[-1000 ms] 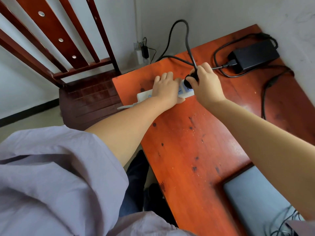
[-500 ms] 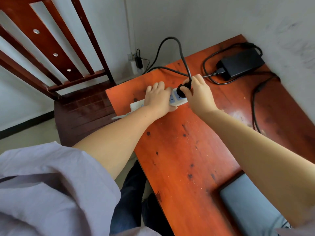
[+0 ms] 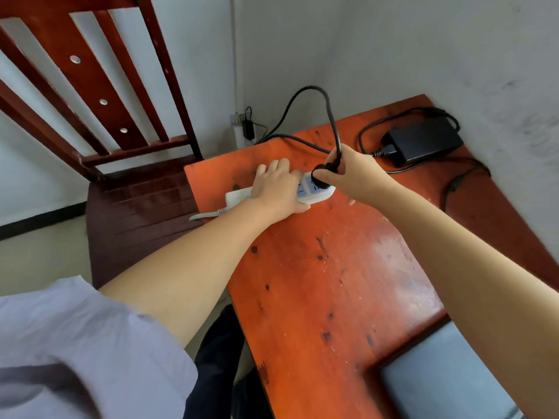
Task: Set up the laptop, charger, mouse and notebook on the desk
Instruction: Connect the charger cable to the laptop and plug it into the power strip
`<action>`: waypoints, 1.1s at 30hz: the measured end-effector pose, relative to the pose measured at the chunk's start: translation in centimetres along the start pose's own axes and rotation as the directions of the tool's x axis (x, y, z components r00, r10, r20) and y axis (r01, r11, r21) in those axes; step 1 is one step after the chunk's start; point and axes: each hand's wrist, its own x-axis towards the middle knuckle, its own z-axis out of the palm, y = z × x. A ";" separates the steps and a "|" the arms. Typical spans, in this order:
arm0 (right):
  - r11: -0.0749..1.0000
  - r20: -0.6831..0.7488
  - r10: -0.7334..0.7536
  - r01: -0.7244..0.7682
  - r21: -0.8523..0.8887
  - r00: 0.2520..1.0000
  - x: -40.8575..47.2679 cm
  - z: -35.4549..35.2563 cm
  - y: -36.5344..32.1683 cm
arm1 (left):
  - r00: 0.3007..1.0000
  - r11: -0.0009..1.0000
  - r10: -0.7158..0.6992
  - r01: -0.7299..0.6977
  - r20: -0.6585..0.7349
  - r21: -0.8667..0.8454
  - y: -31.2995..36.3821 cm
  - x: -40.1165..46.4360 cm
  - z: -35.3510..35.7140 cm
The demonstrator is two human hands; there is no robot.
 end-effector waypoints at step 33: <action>0.378 0.134 -0.017 -0.118 0.918 0.991 -2.7 -2.4 0.7 | 0.961 0.959 0.193 -0.142 0.198 -0.246 0.5 -3.9 -8.6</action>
